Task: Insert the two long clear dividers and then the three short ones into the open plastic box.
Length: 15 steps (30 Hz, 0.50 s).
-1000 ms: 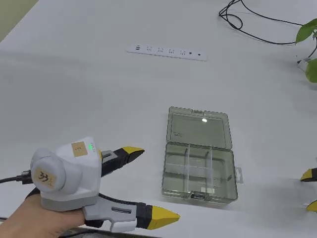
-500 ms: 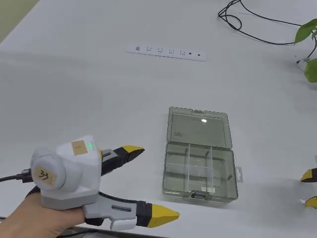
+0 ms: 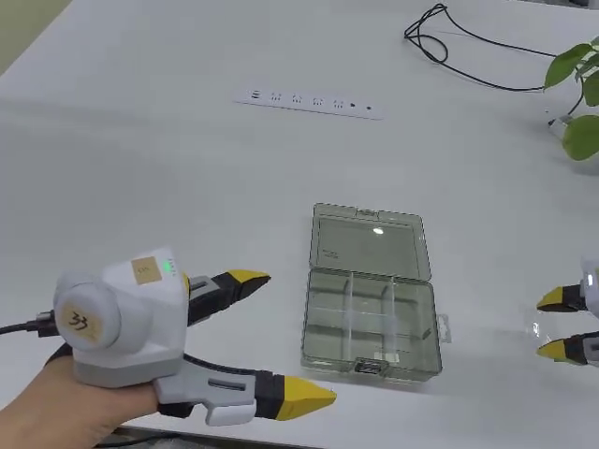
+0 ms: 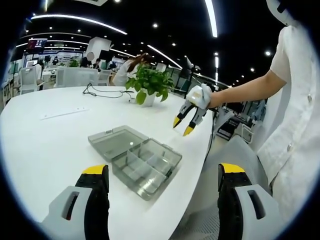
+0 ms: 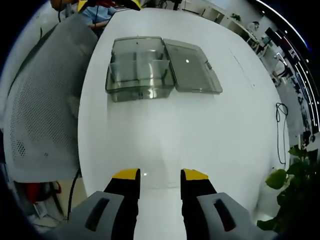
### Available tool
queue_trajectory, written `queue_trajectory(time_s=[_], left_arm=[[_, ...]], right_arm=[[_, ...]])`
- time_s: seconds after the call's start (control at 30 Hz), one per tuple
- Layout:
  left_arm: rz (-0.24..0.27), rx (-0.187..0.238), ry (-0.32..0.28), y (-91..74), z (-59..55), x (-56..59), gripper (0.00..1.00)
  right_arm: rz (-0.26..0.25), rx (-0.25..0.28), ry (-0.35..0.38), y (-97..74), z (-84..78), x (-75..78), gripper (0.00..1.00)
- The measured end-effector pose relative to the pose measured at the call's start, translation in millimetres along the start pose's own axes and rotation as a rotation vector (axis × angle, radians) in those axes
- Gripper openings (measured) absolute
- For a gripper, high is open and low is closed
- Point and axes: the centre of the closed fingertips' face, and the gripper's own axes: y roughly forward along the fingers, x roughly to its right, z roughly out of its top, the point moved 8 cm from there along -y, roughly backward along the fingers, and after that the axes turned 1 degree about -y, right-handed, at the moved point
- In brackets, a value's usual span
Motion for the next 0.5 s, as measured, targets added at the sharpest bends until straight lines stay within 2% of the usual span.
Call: queue_trajectory(time_s=[0.23,0.33,0.5], left_arm=[[-0.001,0.012,0.008,0.1,7.8,-0.5,0.91],[0.002,0.02,0.002,-0.3,10.7,-1.1,0.91],[0.003,0.037,-0.011,0.6,17.7,-0.3,0.89]], right_arm=[[-0.057,0.096,-0.002,-20.6,39.5,-1.5,0.33],[-0.069,0.118,-0.009,-27.1,52.1,-4.3,0.33],[-0.101,0.182,-0.033,-42.6,86.4,-13.7,0.33]])
